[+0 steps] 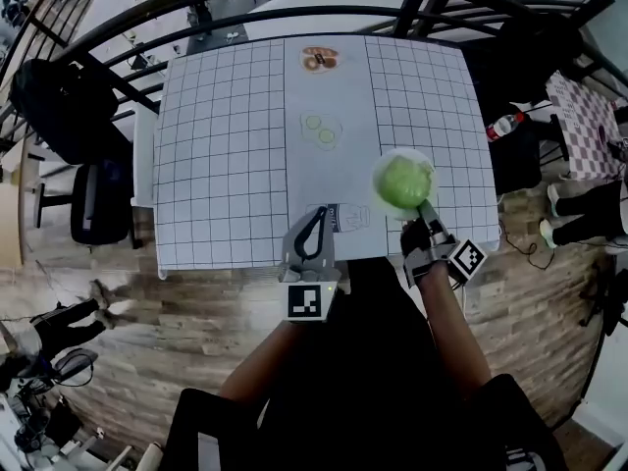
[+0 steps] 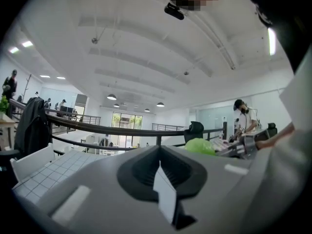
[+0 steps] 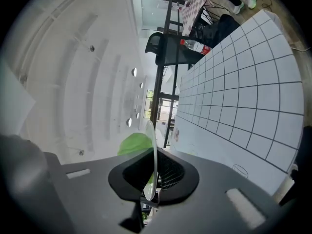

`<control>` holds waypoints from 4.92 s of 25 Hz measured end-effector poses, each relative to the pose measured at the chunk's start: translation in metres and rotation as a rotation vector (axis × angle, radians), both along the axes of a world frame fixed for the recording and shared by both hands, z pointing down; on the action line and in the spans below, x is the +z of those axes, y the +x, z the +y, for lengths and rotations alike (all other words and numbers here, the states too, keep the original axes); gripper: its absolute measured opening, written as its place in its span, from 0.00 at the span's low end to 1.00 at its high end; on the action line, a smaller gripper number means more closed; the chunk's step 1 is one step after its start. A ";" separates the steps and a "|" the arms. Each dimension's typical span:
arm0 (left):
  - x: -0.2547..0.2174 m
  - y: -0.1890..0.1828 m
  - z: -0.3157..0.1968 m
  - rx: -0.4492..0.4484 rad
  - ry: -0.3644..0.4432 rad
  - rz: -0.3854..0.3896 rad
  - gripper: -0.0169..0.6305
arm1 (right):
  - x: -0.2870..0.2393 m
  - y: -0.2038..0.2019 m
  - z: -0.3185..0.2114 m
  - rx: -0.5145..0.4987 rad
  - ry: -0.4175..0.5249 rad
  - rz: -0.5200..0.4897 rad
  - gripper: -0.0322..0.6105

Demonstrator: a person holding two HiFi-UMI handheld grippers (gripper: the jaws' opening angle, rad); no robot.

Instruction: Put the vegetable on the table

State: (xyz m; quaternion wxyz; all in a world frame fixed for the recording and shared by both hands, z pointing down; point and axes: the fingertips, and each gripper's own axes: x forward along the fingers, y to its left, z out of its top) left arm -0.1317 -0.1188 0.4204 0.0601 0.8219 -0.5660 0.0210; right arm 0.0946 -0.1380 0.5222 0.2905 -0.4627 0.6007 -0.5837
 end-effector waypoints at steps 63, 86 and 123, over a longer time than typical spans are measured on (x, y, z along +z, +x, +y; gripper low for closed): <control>0.071 0.055 -0.159 -0.109 -0.215 -0.118 0.04 | 0.223 0.010 -0.194 -0.230 -0.130 -0.013 0.08; 0.072 0.072 -0.154 -0.068 -0.242 -0.101 0.04 | 0.245 0.012 -0.190 -0.188 -0.327 0.012 0.08; 0.051 0.051 -0.083 -0.059 -0.211 -0.042 0.04 | 0.188 0.022 -0.120 -0.191 -0.296 0.056 0.16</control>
